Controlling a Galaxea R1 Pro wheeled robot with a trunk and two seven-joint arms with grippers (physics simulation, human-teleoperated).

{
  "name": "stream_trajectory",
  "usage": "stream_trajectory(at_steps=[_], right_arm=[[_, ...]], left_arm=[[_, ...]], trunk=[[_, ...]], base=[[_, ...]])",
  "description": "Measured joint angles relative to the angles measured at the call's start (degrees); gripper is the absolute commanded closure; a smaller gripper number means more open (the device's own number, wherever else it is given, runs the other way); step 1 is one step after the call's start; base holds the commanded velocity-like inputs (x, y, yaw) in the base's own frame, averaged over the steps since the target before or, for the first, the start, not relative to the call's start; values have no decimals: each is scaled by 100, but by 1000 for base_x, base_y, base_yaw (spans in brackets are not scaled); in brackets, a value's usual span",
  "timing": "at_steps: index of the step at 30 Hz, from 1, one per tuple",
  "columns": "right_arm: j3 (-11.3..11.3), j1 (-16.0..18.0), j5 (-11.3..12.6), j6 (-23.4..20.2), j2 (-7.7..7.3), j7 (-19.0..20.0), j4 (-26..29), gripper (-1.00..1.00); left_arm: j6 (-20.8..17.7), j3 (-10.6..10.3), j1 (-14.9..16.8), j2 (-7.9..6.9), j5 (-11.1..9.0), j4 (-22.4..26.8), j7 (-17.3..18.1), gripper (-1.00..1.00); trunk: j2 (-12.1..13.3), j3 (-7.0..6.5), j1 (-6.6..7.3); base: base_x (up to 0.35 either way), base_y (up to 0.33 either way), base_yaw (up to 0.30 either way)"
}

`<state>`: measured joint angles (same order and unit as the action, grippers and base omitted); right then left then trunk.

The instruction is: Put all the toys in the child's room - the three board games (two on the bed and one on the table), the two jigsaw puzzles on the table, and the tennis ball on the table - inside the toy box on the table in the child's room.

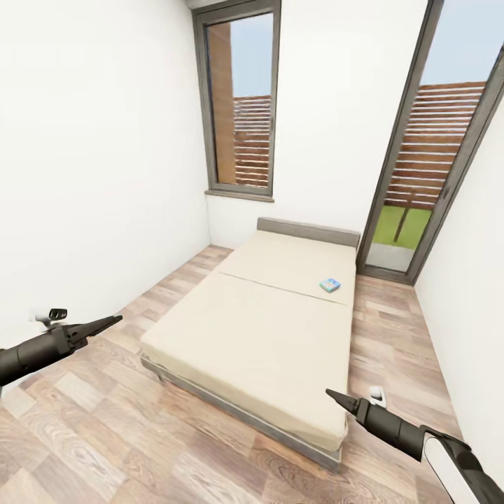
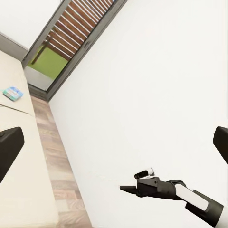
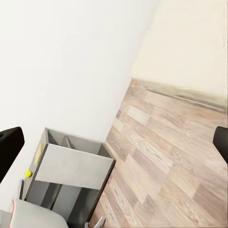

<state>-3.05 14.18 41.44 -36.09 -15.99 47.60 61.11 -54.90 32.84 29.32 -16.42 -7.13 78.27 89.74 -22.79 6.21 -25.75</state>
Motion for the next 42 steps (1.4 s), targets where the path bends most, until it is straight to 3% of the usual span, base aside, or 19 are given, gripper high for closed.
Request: stream_trajectory(at_steps=[9,25,42], right_arm=[[0,1,-1,0,0,0,-4,-100],[0,1,0,0,0,0,-10,-100],[10,3,-6,1,0,1,-13,-100]], left_arm=[[4,-1,-2,0,-1,0,0,-100],[5,-13,-2,-1,-1,1,-1,-100],[6,-15,-3,-1,2,5,-1,-100]], trunk=[[0,2,0],[0,3,2],[-1,0,3]], base=[[-7,-297,-175],[56,-295,-16],[296,-34,26]])
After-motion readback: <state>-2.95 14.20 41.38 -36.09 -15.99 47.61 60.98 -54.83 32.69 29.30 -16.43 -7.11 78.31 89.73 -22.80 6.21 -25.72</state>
